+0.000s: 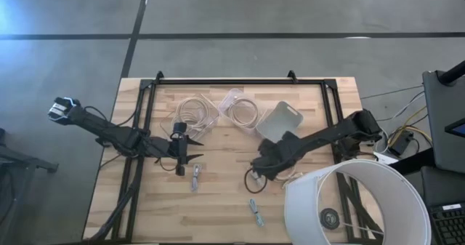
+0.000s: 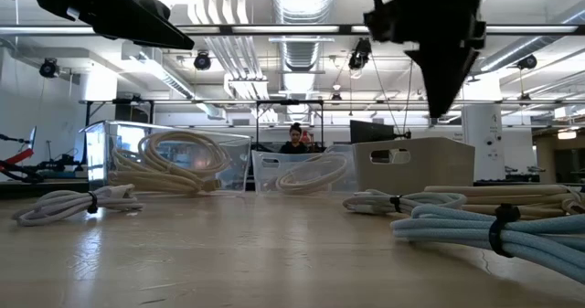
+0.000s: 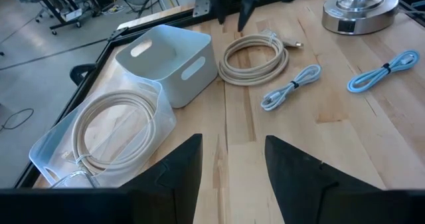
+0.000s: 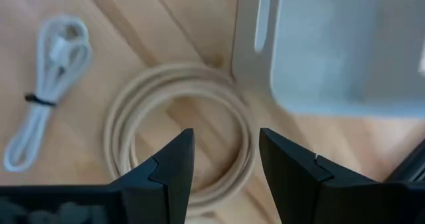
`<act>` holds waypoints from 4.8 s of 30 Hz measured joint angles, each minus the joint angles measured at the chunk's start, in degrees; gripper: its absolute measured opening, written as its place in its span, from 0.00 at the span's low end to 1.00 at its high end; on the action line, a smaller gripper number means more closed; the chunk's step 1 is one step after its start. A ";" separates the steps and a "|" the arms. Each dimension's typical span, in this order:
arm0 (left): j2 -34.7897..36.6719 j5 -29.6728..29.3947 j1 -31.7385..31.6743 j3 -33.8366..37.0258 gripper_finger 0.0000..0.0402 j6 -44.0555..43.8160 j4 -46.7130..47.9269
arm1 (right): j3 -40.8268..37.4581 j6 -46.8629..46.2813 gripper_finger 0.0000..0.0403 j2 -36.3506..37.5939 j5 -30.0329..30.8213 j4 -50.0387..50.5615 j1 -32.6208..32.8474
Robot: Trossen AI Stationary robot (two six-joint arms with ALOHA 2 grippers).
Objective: Pick & Place USB Port
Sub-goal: Put the light brown HDMI cable into the right transparent bin
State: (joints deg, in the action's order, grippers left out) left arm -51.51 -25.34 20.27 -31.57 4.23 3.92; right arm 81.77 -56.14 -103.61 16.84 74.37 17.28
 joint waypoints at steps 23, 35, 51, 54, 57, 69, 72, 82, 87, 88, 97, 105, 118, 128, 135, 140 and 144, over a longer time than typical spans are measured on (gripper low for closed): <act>0.00 0.00 0.00 0.00 0.42 0.02 -0.02 | -21.15 -15.57 0.39 9.53 -12.41 -10.39 -0.17; 0.00 -0.01 0.00 0.01 0.42 0.02 -0.36 | -37.62 -22.55 0.34 16.08 -12.35 -27.69 -1.50; 0.00 -0.02 0.00 0.02 0.42 0.02 -0.59 | -41.37 -24.69 0.20 15.80 -10.05 -35.15 -2.23; 0.00 -0.02 0.00 0.02 0.42 0.02 -0.54 | -40.84 -23.53 0.12 15.91 -9.80 -35.22 -2.28; 0.00 -0.01 0.01 0.02 0.42 0.02 -0.52 | -40.29 -22.88 0.08 15.86 -9.87 -35.56 -2.30; 0.00 -0.02 0.00 0.02 0.42 0.04 -0.52 | -32.98 -9.82 0.09 15.96 -10.93 -36.55 -2.19; 0.00 -0.02 0.01 0.01 0.42 0.04 -0.54 | -29.83 -3.89 0.10 15.98 -9.09 -36.35 -2.15; 0.00 -0.02 0.01 0.00 0.42 0.05 -0.52 | -19.06 15.69 0.10 15.84 3.52 -36.17 -2.29; 0.00 -0.02 0.00 0.02 0.42 0.06 -0.54 | -13.20 26.88 0.11 14.49 11.09 -36.20 -2.50; 0.00 -0.02 0.02 0.02 0.42 0.07 -0.54 | -12.16 28.54 0.11 14.23 12.89 -36.37 -2.58; -0.02 -0.02 0.01 0.02 0.42 0.07 -0.51 | -5.98 36.84 0.12 11.47 32.03 -38.51 -4.90; -0.02 -0.02 0.02 0.00 0.42 0.09 -0.89 | -6.81 37.35 0.12 11.45 39.08 -43.26 -9.47; -0.02 -0.02 -0.02 0.00 0.42 0.24 -1.13 | -7.01 36.68 0.12 5.46 39.40 -48.22 -18.02; 0.02 -0.02 -0.04 0.00 0.42 0.85 -1.55 | -7.01 36.83 0.12 -2.28 40.29 -52.74 -22.10; 0.00 -0.02 -0.04 0.00 0.42 0.92 -1.42 | -7.01 36.63 0.12 -4.74 41.26 -53.22 -23.25; 0.00 -0.02 -0.04 0.00 0.42 0.98 -1.40 | -6.99 36.69 0.12 -5.11 39.42 -53.68 -23.37; 0.00 -0.02 -0.04 0.00 0.42 1.18 -1.40 | -6.88 36.86 0.12 -4.67 36.35 -53.76 -23.94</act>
State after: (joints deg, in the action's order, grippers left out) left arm -51.51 -25.36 20.23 -31.57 5.41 2.52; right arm 74.89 -19.27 -108.28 53.19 20.61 -6.66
